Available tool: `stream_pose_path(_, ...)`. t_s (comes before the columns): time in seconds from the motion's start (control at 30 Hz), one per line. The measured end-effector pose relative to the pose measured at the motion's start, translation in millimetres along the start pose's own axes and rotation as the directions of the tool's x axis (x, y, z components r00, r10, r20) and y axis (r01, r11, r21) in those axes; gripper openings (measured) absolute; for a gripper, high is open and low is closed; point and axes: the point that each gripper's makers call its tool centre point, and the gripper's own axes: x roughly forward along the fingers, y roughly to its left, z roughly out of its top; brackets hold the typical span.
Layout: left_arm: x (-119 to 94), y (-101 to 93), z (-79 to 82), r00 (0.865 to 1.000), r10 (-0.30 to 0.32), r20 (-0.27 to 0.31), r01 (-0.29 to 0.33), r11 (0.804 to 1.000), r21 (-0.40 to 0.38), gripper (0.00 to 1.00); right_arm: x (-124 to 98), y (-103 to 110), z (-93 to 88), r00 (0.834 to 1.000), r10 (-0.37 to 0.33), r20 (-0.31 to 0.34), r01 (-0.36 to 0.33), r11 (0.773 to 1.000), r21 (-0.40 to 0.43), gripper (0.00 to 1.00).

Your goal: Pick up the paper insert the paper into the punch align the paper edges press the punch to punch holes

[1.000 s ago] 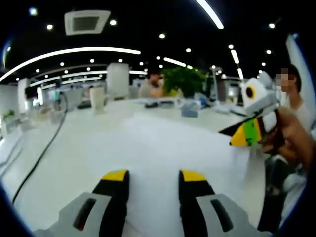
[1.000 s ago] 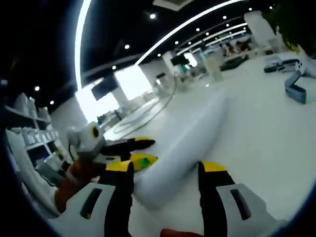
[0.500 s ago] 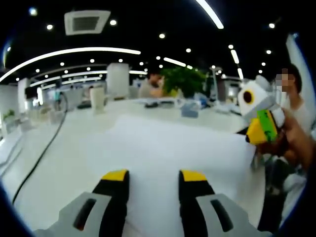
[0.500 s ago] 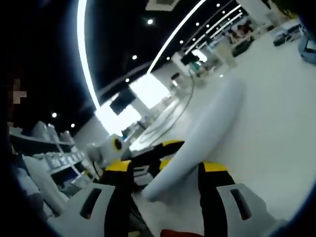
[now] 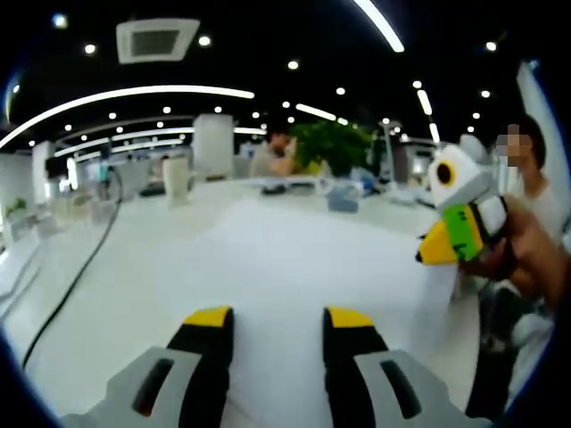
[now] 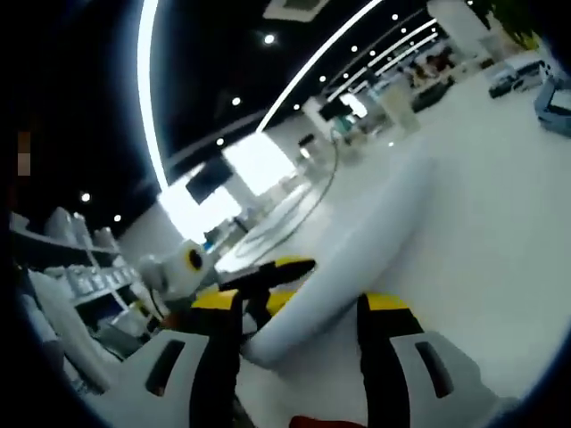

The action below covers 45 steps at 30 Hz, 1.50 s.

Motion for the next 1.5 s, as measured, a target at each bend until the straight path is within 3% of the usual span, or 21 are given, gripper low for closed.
stream_pose_path(0.2, 0, -0.4, 0.1, 1.000, 0.000, 0.000, 0.000, 1.000, 0.000, 0.41, 11, 28, 3.0, 0.987, 0.154, 0.054, -0.160, 0.978, 0.137, 0.54)
stream_pose_path(0.27, 0, -0.4, 0.1, 1.000, 0.000, 0.001, 0.000, 1.000, 0.000, 0.41, 12, 30, 2.6, 0.984, 0.168, 0.059, -0.176, 0.972, 0.155, 0.54)
stream_pose_path(0.53, -1, -0.5, 0.1, 1.000, 0.001, 0.001, -0.001, 1.000, 0.001, 0.41, -22, -2, 20.7, 0.994, 0.050, 0.098, -0.060, 0.993, 0.106, 0.46)
stream_pose_path(0.97, -1, -0.4, -0.1, 1.000, 0.002, 0.001, -0.002, 1.000, -0.002, 0.41, -20, -12, 13.1, 0.998, 0.006, 0.069, -0.012, 0.996, 0.091, 0.47)
stream_pose_path(1.33, -1, 0.2, -0.1, 1.000, 0.003, 0.002, -0.003, 1.000, -0.003, 0.41, -22, -27, 15.0, 0.996, -0.063, 0.059, 0.061, 0.998, 0.033, 0.33)
stream_pose_path(1.5, -1, 0.7, -0.2, 1.000, 0.005, 0.002, -0.005, 1.000, -0.004, 0.41, -22, -32, 12.2, 0.996, -0.076, 0.052, 0.074, 0.997, 0.033, 0.32)
